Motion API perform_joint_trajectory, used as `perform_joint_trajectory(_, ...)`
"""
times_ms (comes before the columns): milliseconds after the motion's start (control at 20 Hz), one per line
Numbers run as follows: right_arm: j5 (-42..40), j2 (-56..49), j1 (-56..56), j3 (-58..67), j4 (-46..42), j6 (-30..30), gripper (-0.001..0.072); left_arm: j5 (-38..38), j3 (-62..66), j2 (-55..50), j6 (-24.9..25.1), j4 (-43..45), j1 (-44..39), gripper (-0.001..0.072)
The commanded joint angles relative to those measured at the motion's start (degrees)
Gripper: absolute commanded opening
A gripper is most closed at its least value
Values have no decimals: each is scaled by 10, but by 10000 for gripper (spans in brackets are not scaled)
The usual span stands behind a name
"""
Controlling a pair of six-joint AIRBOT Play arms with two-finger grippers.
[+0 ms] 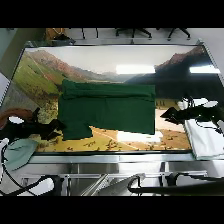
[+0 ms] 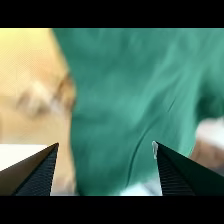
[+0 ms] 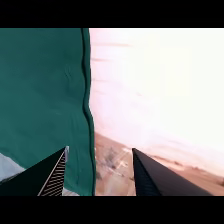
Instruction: Fold the shirts.
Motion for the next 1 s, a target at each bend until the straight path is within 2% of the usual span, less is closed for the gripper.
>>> perform_joint_trajectory(0, 3, 1, 0, -22, 0, -2, 470, 114, 6, 5, 21, -43, -27, 657)
perform_joint_trajectory(150, 4, 1, 0, -49, 0, -2, 478, 141, 29, 5, 21, -43, -53, 656)
perform_joint_trajectory(300, 2, 1, 0, -86, 0, -4, 478, 134, 37, 5, 22, -43, -66, 641)
perform_joint_trajectory(400, 2, 1, 7, -101, 0, -4, 477, 110, 36, 5, 33, -43, -66, 299)
perform_joint_trajectory(550, 6, 1, 39, -113, -2, -2, 477, 68, 35, 5, 47, -37, -66, 294)
perform_joint_trajectory(750, -35, 1, 87, -115, 2, 7, 476, 93, -10, 5, 55, -38, -65, 291)
perform_joint_trajectory(800, -39, 1, 99, -115, 7, 7, 475, 104, -23, 5, 56, -38, -65, 248)
perform_joint_trajectory(850, -40, 1, 105, -115, 19, 7, 473, 107, -27, 5, 60, -40, -62, 25)
perform_joint_trajectory(950, -40, 1, 111, -115, 48, -5, 264, 102, -18, 5, 67, -40, -52, 21)
